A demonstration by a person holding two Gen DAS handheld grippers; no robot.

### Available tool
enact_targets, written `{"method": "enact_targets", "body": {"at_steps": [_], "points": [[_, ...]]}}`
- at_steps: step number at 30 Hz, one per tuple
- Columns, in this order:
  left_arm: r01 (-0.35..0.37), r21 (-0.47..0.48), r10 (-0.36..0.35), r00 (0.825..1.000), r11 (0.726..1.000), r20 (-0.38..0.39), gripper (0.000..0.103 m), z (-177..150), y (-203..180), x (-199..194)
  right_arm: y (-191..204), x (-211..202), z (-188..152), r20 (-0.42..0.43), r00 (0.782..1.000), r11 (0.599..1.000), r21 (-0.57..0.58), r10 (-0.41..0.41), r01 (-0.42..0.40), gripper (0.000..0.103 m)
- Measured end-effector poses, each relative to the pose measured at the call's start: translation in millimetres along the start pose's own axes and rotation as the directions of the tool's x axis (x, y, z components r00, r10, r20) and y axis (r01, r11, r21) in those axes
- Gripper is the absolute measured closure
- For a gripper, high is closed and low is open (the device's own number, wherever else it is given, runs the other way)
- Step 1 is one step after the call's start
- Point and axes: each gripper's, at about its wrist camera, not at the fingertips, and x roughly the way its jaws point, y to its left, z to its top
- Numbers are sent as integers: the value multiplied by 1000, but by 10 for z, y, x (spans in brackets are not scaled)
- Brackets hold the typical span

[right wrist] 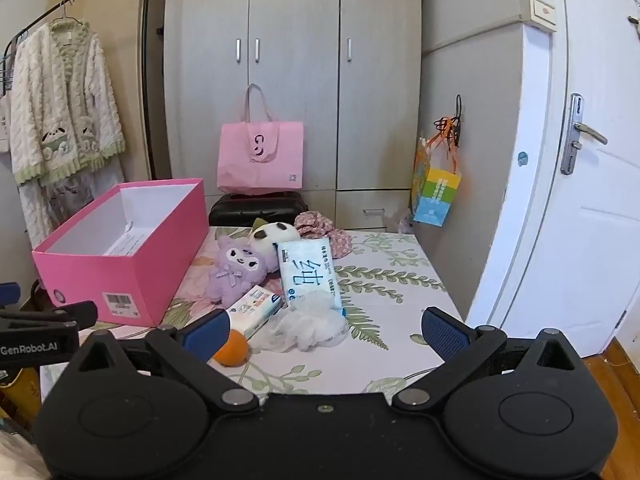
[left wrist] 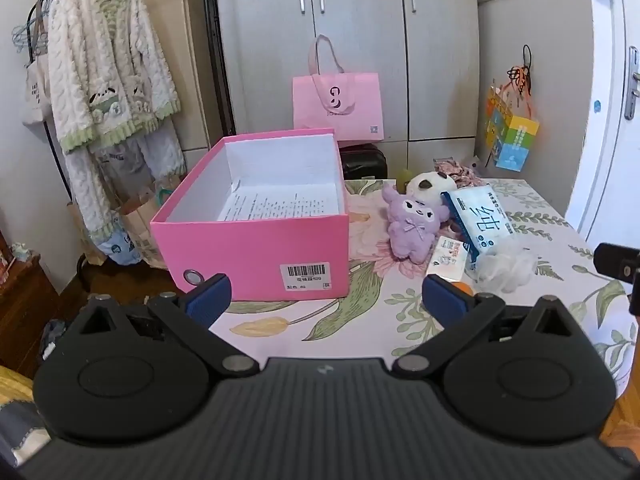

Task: Organize soft objects
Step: 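Move both tools toward the orange sponge and white bath puff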

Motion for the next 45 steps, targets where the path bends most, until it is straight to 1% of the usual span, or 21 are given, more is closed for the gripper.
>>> {"method": "enact_targets", "body": {"at_steps": [5,8,12,16,20,26,29,36,45], "points": [[29,-9,-29,1000,1000,-11,0,10,36,-36,-1,-26,-18,-7,1000,1000,-9,-4,4,0],[31,-17,-31,999,999,-11,0,4,49,-63,19,-21,-16,-15,1000,1000,-16,-9,8,0],[37,-18,-37,999,999,-22,0,-3,67,-81,-6,-30,-42,-30,999,1000,-14,17,-17,0],[43,-10,-43,999,999,-24,0,-18,39,-94,-33,-34,-51,-34,999,1000,-8,15,-15,0],[65,-5,-66,997,998,-35,0,-29,20,-76,-45,-55,-38,-33,999,1000,-6,1,-1,0],[86,5,-85,995,996,-52,0,-61,-44,-61,-48,-97,-51,-28,1000,1000,-18,11,-11,0],[82,-10,-83,995,997,-57,0,-67,-44,-75,-57,-98,-59,-29,1000,1000,-23,8,-9,0],[103,-9,-104,992,995,-74,0,-71,-50,-77,-75,-98,-74,-36,999,1000,-24,16,-16,0],[103,-7,-104,992,995,-76,0,-74,-62,-78,-79,-102,-79,-34,999,1000,-23,13,-14,0]]}}
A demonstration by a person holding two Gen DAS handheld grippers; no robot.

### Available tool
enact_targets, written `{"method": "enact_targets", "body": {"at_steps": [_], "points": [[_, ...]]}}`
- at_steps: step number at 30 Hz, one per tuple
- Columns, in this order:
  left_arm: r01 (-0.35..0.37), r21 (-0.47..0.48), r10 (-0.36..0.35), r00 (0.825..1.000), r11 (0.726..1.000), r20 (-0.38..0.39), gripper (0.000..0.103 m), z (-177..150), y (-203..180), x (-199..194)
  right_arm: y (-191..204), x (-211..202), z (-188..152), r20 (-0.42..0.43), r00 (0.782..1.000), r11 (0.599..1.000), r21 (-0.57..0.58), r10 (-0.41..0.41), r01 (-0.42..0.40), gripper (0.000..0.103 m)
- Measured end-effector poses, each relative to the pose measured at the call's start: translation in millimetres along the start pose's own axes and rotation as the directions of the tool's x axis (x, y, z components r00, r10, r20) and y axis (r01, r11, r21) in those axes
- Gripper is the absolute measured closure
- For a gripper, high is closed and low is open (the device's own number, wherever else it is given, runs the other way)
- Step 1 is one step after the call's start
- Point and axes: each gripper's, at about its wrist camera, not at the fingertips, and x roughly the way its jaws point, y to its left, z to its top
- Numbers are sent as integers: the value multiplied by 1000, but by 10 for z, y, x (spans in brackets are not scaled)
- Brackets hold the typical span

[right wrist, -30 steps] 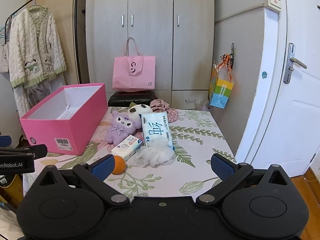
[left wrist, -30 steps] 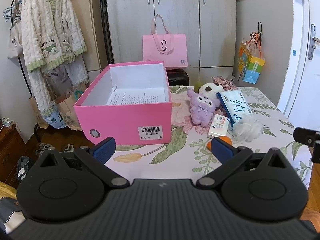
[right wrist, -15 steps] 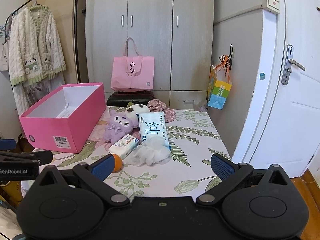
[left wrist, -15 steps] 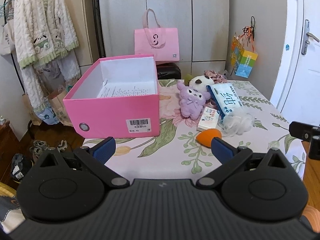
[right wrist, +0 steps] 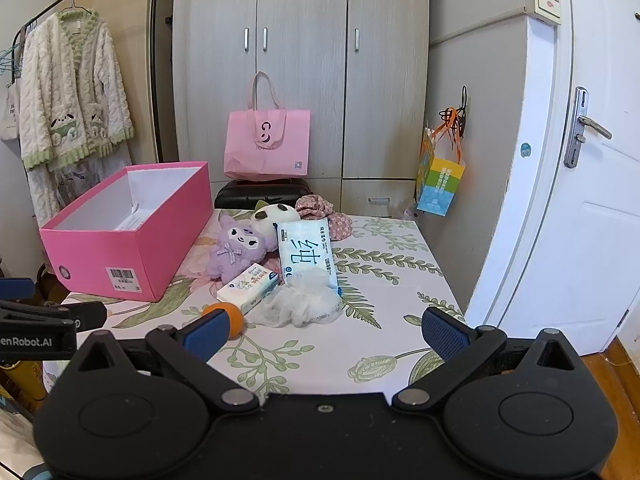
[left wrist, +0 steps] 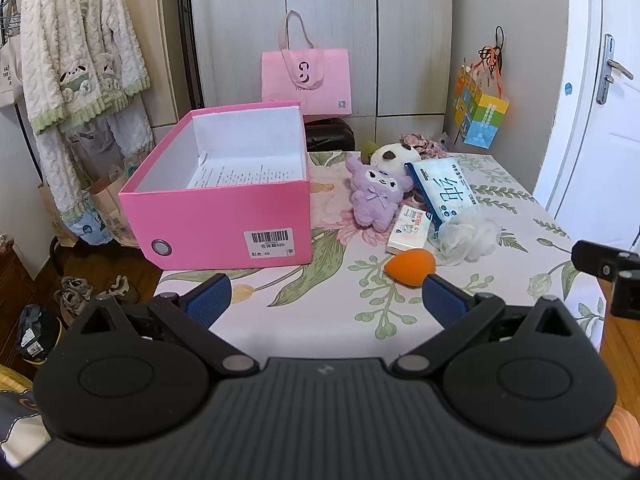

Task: Organize soft objects
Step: 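Move both tools toward the orange sponge and white bath puff, then grasp the orange sponge with the left gripper while the right gripper grasps the white bath puff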

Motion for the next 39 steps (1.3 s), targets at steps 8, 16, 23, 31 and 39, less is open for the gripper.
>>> {"method": "enact_targets", "body": {"at_steps": [8,16,23,31,39], "points": [[-4,5,4,1000,1000,6,0,-11,-2,-10,2,20,-56,-4,1000,1000,6,3,-3,0],[-2,7,2,999,1000,40,0,-42,-39,-102,11,-72,-61,26,1000,1000,2,7,-7,0],[8,14,-8,999,1000,49,0,-54,-78,-153,21,-115,-72,40,999,1000,0,-18,18,0],[-13,14,11,997,1000,80,0,-29,-96,-140,6,-184,-69,117,993,1000,-22,5,-2,0],[31,0,-31,994,1000,107,1,139,-143,74,-223,113,-57,188,975,992,16,117,-122,0]]}}
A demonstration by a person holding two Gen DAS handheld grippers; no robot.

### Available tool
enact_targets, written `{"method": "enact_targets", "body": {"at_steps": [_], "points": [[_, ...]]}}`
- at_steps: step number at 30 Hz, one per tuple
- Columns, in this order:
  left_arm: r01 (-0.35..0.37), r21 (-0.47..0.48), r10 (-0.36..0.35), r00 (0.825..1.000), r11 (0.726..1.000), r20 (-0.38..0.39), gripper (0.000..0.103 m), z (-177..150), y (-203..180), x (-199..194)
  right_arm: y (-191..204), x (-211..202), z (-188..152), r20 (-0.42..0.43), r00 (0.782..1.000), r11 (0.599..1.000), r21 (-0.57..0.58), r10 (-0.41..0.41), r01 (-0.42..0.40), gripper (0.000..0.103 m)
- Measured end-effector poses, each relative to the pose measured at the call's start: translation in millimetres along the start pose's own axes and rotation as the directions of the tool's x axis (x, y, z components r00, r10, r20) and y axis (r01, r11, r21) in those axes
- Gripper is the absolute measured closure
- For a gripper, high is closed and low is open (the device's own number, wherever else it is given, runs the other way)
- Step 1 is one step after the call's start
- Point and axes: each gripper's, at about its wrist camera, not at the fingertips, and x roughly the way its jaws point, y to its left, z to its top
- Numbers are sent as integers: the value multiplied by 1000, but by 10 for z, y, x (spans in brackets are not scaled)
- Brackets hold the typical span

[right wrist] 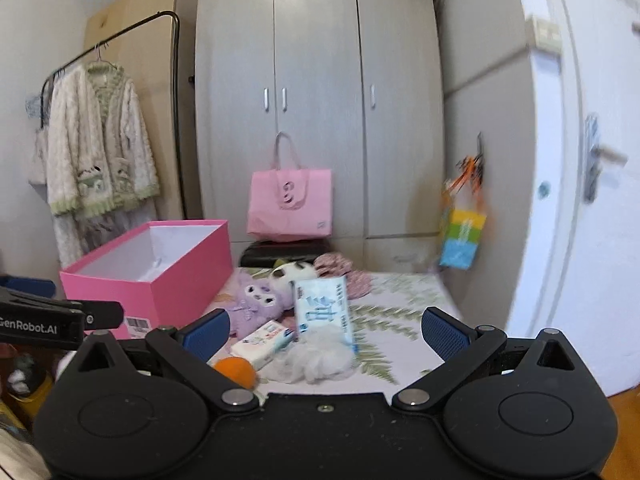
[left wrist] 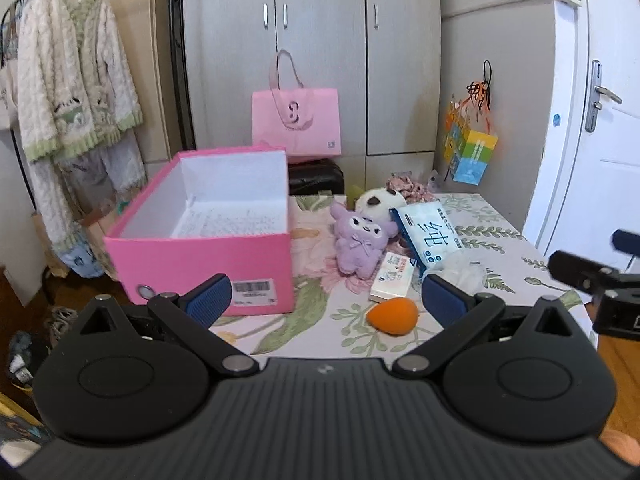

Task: Organize soft objects
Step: 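Grasp the orange sponge with the left gripper while the right gripper grasps the white bath puff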

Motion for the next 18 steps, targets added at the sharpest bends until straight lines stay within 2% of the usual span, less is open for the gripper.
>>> {"method": "enact_targets", "body": {"at_steps": [4,7,12,18], "points": [[40,35,-38,998,999,-53,3,-73,-71,348,-92,274,-81,-36,999,999,-5,35,-35,1],[87,32,-85,995,996,-49,3,-134,-131,545,-99,468,-152,-58,997,998,-35,51,-53,3],[113,40,-111,993,993,-40,3,-234,-217,851,-152,797,-203,-111,990,993,-66,86,-93,6],[169,22,-167,984,985,-63,3,-375,-212,1202,-288,1196,-269,-171,974,987,-27,151,-157,11]]}}
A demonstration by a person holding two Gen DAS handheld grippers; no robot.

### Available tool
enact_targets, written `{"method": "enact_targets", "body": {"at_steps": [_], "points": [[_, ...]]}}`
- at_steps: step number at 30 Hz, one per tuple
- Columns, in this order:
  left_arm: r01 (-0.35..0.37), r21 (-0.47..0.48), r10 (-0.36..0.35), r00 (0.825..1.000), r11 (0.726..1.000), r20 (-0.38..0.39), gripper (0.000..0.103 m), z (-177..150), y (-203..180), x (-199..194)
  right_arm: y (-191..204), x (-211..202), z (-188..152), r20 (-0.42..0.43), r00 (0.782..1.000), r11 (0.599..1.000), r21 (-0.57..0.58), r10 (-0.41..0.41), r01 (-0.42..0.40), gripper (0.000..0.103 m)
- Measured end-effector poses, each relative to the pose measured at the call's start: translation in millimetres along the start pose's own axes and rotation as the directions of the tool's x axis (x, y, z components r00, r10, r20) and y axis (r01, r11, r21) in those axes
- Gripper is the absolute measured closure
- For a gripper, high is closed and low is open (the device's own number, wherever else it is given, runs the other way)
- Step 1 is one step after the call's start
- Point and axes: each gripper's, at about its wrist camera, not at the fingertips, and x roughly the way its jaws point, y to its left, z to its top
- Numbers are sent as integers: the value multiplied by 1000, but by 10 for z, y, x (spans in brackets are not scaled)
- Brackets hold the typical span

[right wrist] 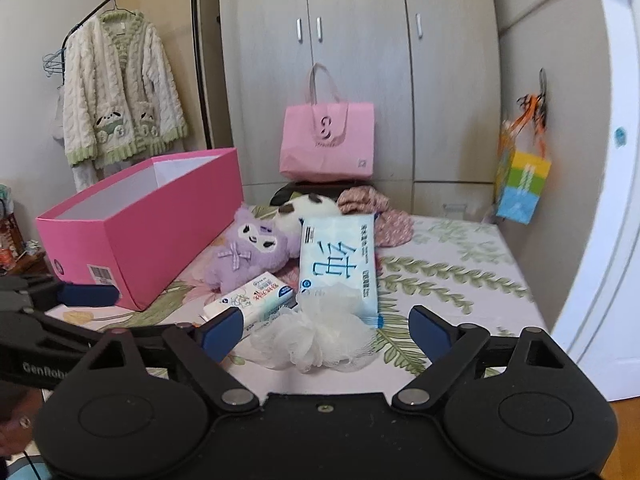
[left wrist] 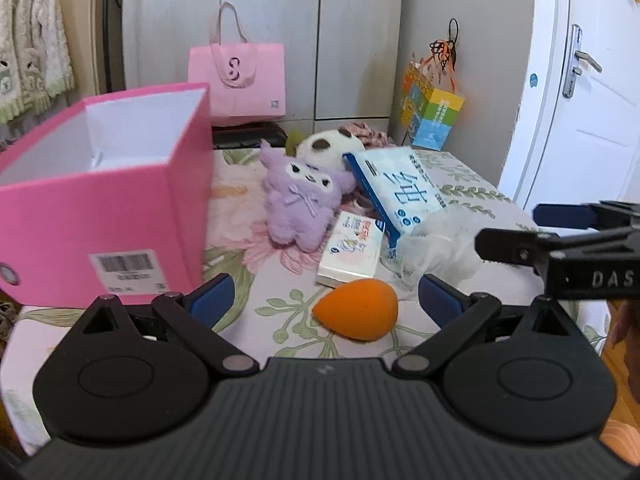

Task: Organize soft objects
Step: 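Grasp the orange sponge with the left gripper while the right gripper grasps the white bath puff, then carry the sponge and bath puff with both grippers over the pink box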

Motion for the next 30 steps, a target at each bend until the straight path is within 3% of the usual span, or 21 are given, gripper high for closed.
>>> {"method": "enact_targets", "body": {"at_steps": [5,9,12,15,17,19,21,24,30], "points": [[-1,91,3,1000,996,-22,3,-110,-108,209,-155,276,-8,-44,998,998,51,46,-44,11],[7,102,-4,999,995,-34,7,-151,-148,304,-244,421,-22,-64,993,992,92,96,-90,13],[24,102,-18,998,994,-59,17,-153,-166,374,-190,513,-49,-84,989,991,78,119,-112,13],[15,88,-11,998,996,-55,34,-159,-168,397,-154,594,-78,-99,989,992,65,111,-105,14],[12,93,-7,999,996,-49,46,-161,-173,392,-147,625,-100,-107,988,992,62,112,-106,23],[35,85,-31,998,996,-50,51,-161,-163,371,-144,635,-120,-115,987,992,59,117,-110,33],[38,85,-34,998,996,-51,52,-165,-163,350,-122,594,-136,-108,987,993,38,115,-112,44],[53,63,-50,997,997,-56,52,-167,-130,330,-32,536,-184,-102,993,998,-33,54,-57,50],[73,15,-72,996,997,-55,52,-143,-58,214,74,393,-267,-70,997,998,-56,18,-22,59]]}}
